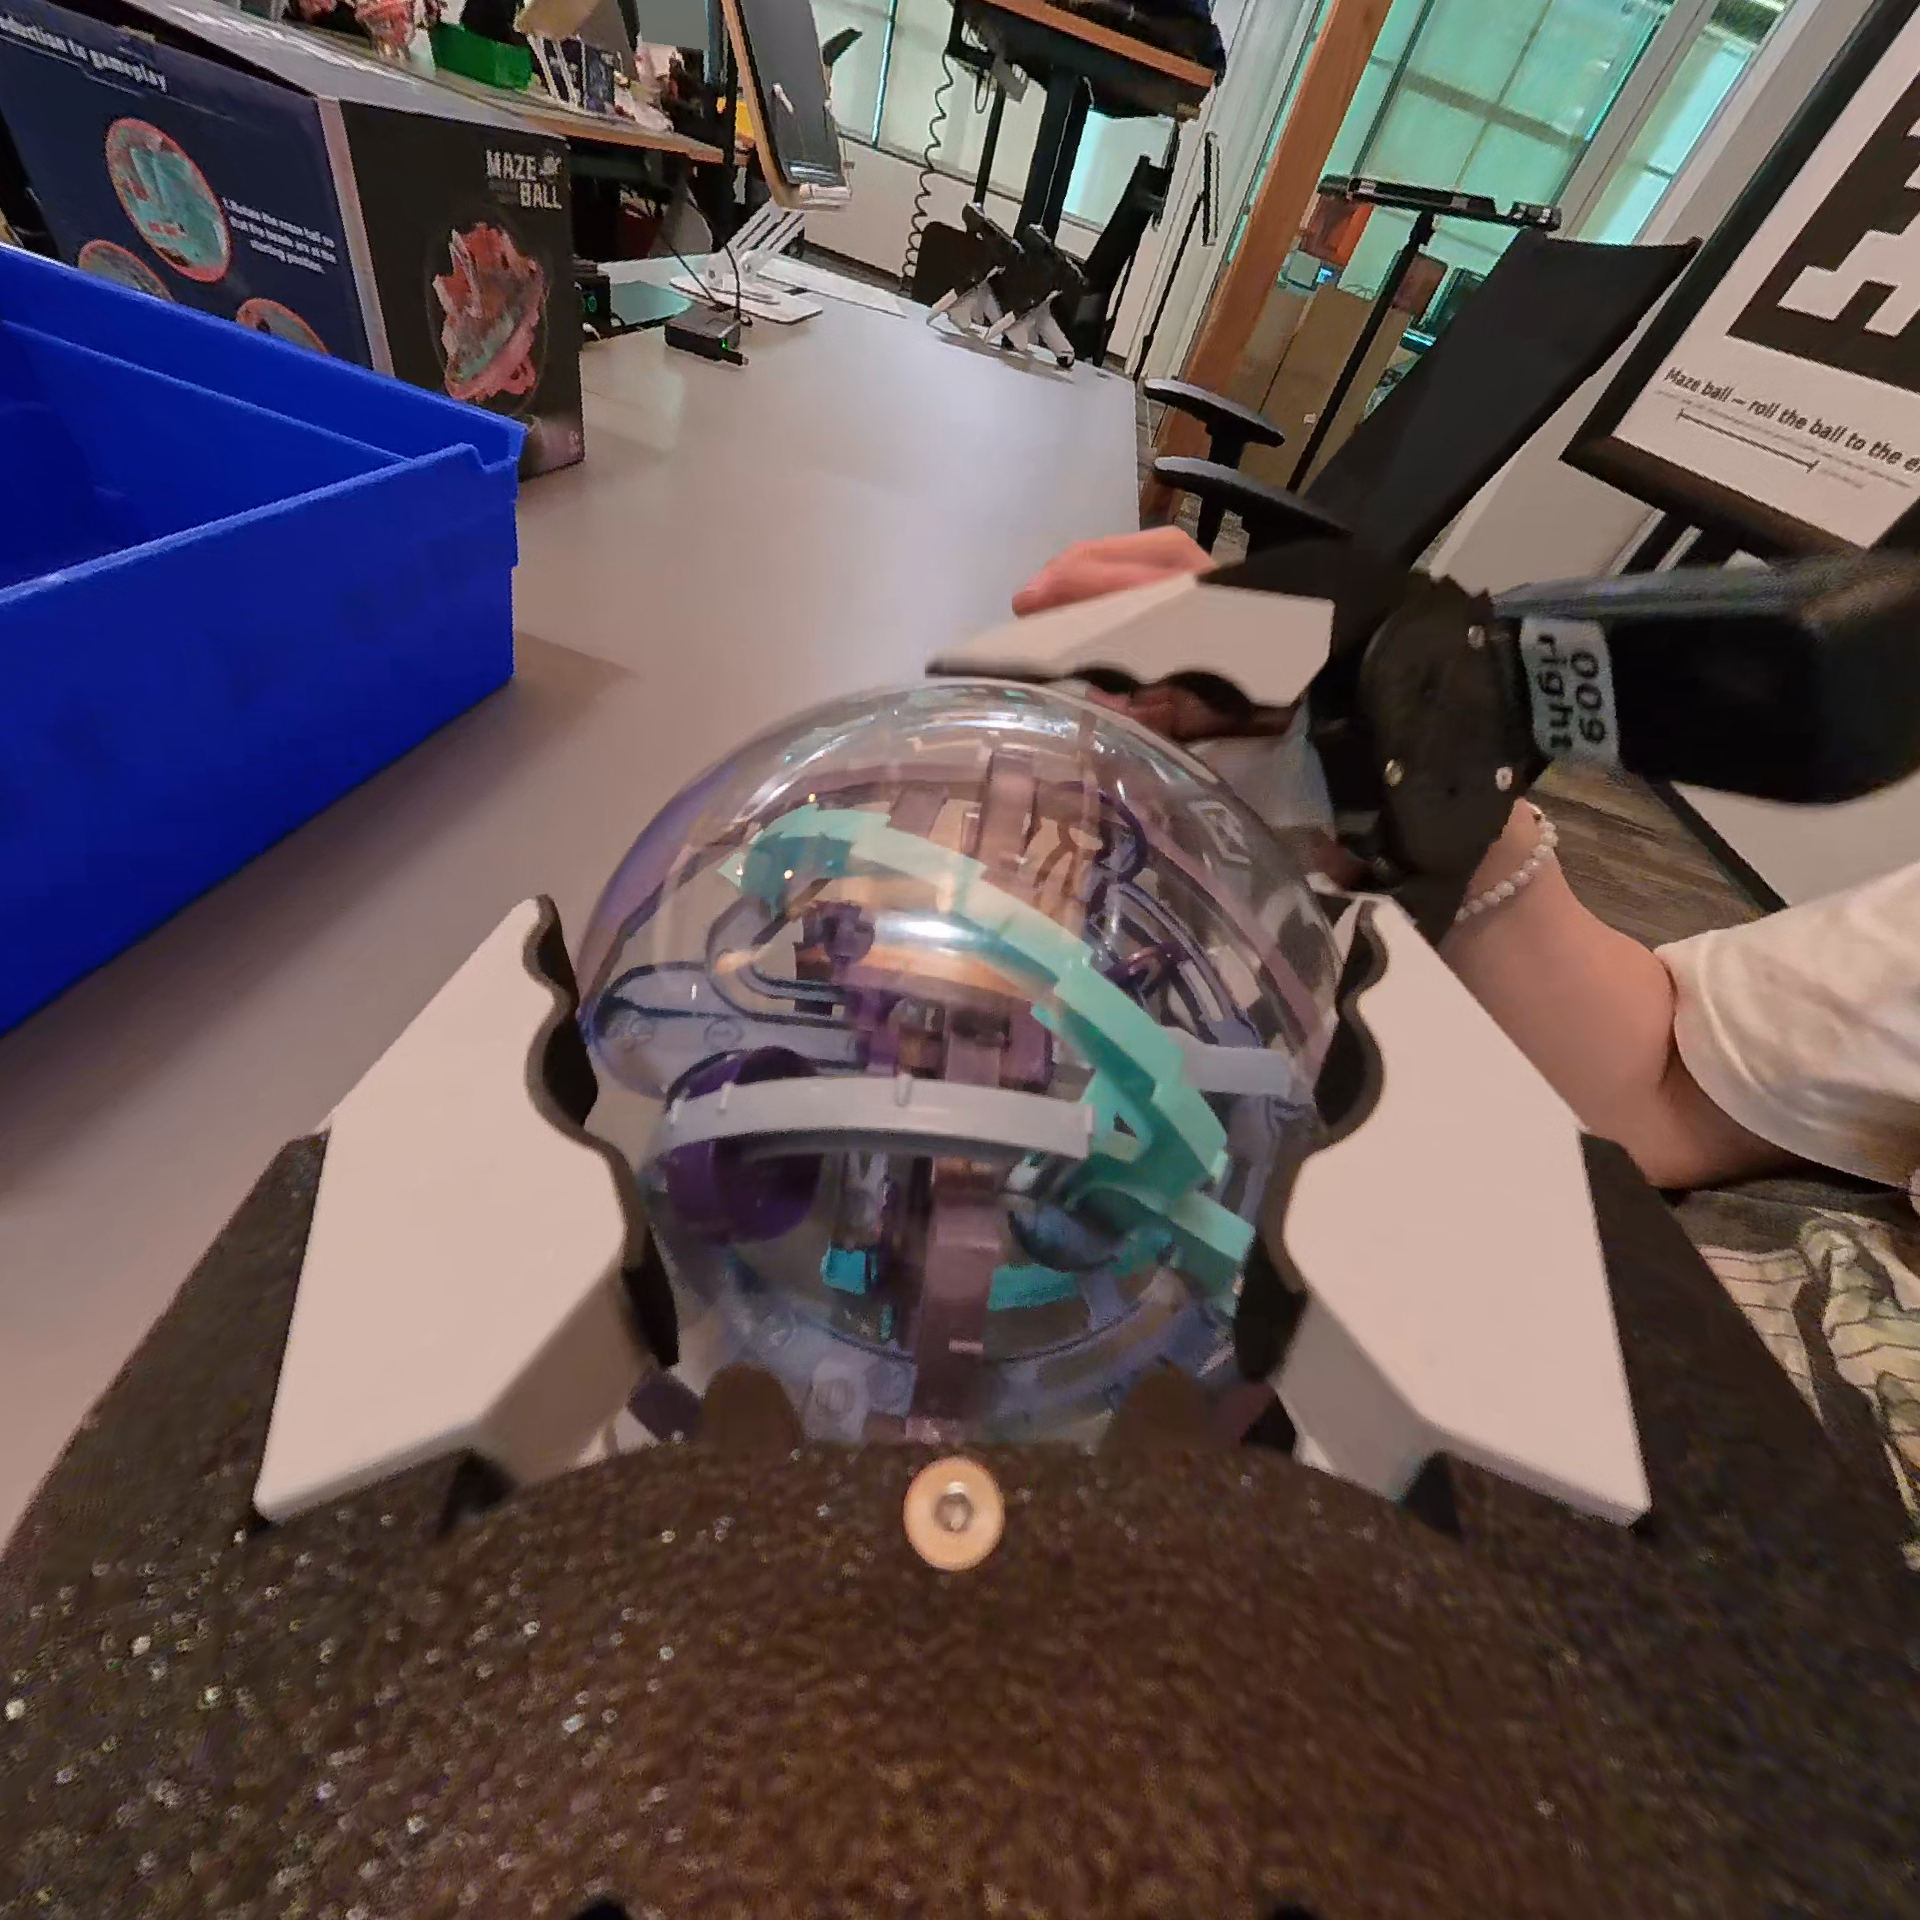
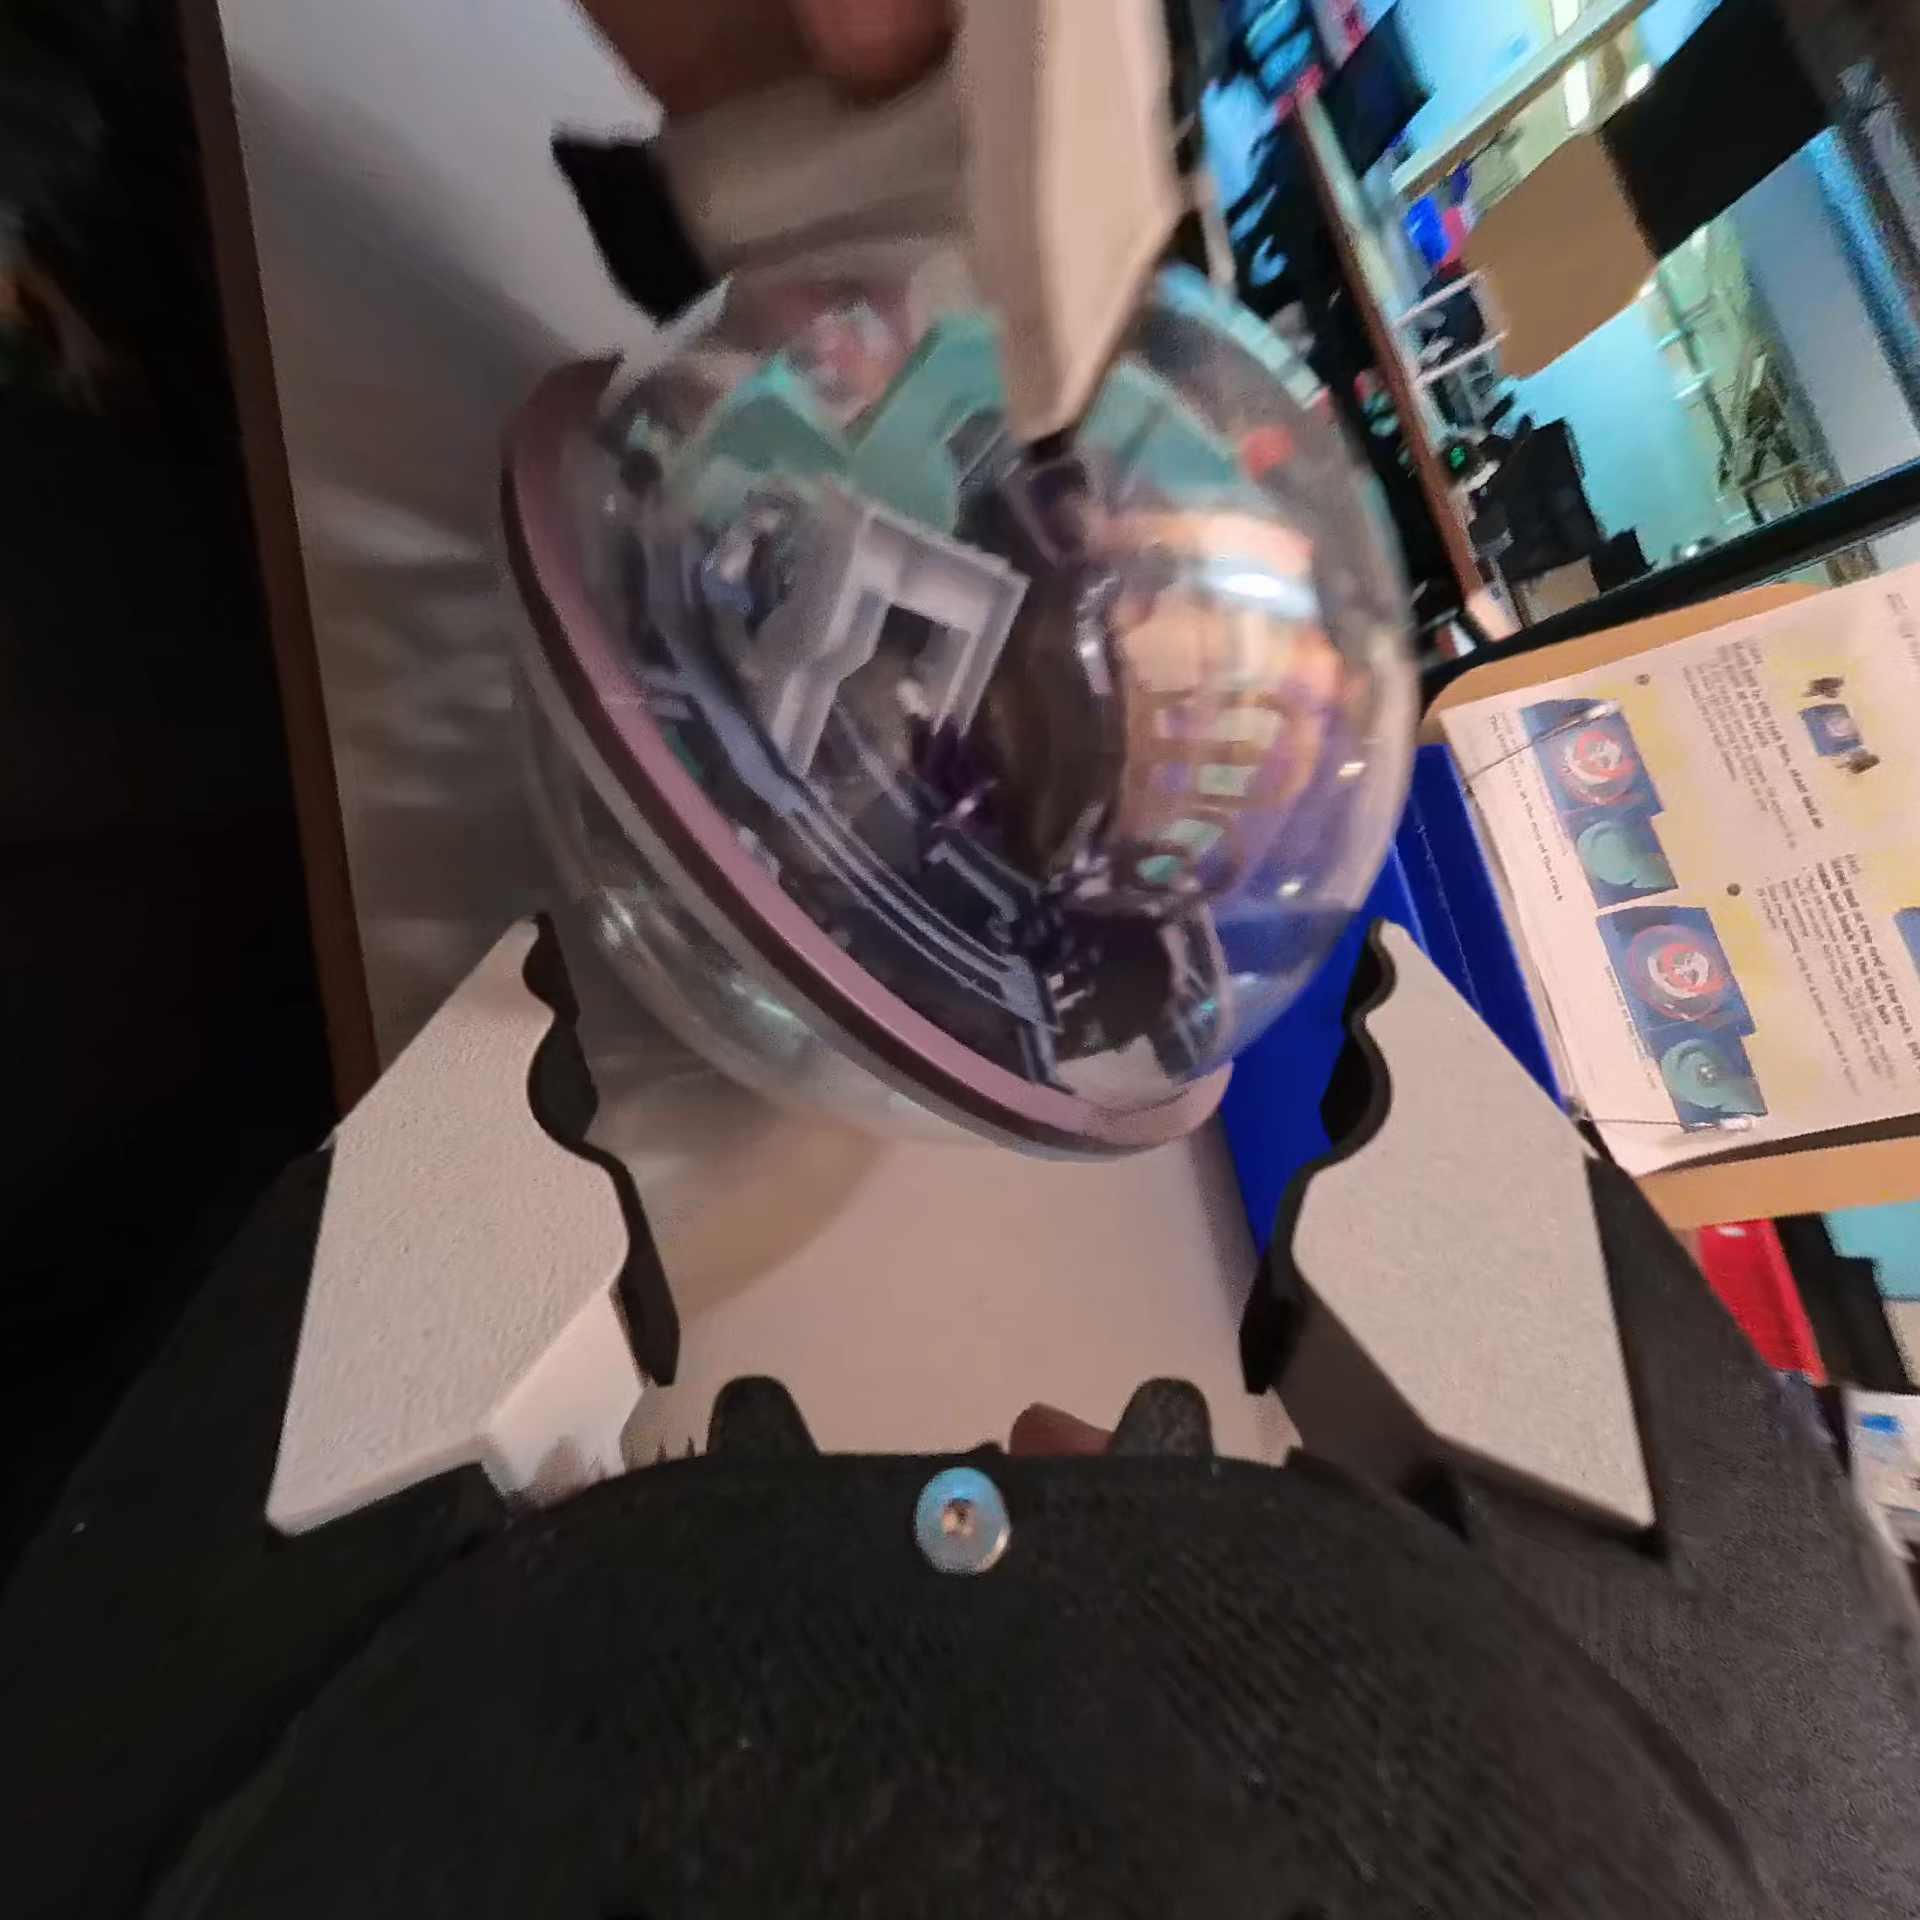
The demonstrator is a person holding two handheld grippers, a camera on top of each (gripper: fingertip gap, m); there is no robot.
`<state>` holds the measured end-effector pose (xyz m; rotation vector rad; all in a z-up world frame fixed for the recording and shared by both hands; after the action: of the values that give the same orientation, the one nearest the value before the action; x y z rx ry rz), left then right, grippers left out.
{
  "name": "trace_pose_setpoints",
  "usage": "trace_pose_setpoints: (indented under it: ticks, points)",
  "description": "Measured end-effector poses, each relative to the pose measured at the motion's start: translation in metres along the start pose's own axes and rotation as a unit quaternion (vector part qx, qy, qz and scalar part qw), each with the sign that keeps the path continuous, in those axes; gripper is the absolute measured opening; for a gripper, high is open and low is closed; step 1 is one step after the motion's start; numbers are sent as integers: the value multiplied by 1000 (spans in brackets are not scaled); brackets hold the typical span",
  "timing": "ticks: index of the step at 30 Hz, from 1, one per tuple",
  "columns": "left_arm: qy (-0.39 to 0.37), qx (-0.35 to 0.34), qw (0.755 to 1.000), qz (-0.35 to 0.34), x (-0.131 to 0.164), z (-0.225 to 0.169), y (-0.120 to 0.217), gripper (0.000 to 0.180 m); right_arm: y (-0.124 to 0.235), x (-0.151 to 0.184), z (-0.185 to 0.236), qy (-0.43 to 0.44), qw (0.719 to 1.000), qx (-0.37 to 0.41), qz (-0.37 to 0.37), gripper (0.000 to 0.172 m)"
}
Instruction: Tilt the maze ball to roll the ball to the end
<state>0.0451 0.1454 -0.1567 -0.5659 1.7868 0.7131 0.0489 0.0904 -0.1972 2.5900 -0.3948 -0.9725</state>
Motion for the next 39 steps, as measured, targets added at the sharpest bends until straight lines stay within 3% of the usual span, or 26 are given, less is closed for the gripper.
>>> trace_pose_setpoints:
  ticks: [1,3,4,10,15,18,21,24,30,33,39]
  points:
    - [0,-2,1000,-3,0,0,-1,140,-6,7,1,22,999,6,27,147]
    - [1,-10,1000,-4,1,3,-2,142,-17,22,-3,44,996,38,64,153]
    - [3,-11,1000,-7,1,3,-2,142,-19,26,-6,37,996,48,70,147]
    - [30,-31,998,-46,-5,18,6,149,-17,23,-4,-5,999,37,29,137]
    - [85,-7,989,-123,-19,25,19,148,-15,21,-4,-9,999,37,22,135]
    - [86,23,987,-134,-22,21,31,149,-14,20,-4,-6,999,37,19,133]
    - [43,14,994,-100,-17,20,47,150,-13,18,-3,-6,999,37,14,133]
    - [-31,-32,999,-23,-1,24,68,150,-13,14,-2,-6,999,34,8,133]
    - [-148,-70,973,162,52,19,93,144,-14,12,1,-10,1000,26,6,138]
    - [-146,-46,968,197,65,11,76,140,-14,9,3,-15,1000,20,-3,141]
    - [-71,-27,968,238,76,5,46,147,-14,10,6,-14,1000,12,-6,145]
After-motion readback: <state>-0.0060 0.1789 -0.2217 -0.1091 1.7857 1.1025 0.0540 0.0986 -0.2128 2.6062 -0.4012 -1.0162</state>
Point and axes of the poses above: each gripper's, where its closed fingertips meet, y back along the fingers, x out of its underside, z = x × y across the jaws, the point moved 2 cm from there along y, back along the fingers, and after that the axes turned 1 degree about -y, right-handed, at the moved point
